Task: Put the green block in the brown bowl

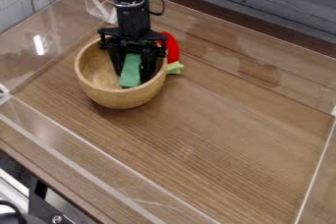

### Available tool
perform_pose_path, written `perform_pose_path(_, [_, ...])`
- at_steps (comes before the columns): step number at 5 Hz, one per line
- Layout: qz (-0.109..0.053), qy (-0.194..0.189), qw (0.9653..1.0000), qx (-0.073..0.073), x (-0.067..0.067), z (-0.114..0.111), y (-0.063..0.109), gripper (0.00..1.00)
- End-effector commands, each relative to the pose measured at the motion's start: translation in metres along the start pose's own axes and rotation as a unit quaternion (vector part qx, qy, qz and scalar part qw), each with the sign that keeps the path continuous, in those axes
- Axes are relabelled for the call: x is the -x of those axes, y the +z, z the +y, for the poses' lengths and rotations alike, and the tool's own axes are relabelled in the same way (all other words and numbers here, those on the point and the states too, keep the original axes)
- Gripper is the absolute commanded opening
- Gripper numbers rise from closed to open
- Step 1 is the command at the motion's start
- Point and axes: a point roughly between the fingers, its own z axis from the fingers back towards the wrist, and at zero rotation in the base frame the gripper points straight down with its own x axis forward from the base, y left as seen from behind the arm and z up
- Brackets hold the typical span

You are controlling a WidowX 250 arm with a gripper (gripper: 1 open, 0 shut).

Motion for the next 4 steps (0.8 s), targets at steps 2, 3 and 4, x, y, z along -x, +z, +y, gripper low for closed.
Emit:
perform_pose_path(2, [-0.024, 0.004, 0.9997, -0.002, -0.0092, -0.0027, 0.0111, 0.0])
perform_pose_path(3, [-0.022, 0.006, 0.9997, -0.001, -0.0094, -0.0025, 0.0102, 0.0])
perform_pose_path(4, [-0.022, 0.008, 0.9997, -0.001, -0.0096, -0.0026, 0.0098, 0.0])
